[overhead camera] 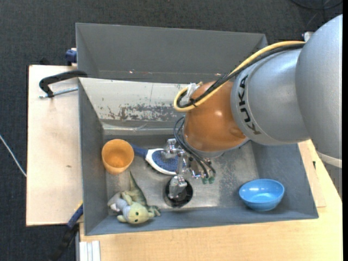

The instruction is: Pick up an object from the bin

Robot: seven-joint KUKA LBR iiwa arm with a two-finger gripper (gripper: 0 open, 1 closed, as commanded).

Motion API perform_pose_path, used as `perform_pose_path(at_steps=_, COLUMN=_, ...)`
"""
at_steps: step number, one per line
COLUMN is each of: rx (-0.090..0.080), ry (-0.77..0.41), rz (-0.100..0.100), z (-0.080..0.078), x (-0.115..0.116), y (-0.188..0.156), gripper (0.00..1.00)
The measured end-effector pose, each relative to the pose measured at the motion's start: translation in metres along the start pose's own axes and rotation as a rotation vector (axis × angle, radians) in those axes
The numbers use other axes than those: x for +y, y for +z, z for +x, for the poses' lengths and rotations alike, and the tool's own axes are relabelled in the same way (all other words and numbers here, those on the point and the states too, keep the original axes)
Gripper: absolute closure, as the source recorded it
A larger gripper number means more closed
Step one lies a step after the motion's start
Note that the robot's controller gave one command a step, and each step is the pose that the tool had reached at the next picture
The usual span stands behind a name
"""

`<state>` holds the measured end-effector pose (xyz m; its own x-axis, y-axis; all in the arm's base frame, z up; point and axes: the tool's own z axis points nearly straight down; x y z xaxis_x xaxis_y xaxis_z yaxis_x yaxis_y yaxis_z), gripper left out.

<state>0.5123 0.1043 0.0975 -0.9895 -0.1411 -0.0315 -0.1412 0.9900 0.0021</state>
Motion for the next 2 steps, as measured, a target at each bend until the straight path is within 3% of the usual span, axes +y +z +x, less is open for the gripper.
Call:
perform_pose_path(at_steps=1, rx=-0.019, ry=0.003, rz=-0.002, z=-0.0055, x=-0.0003, y=-0.004, gripper=1.0)
perform_pose_path(at_steps=2, rx=-0.006, ry=0.044, rz=-0.001, z=-0.0135, x=0.0018, y=0.0012, gripper=1.0)
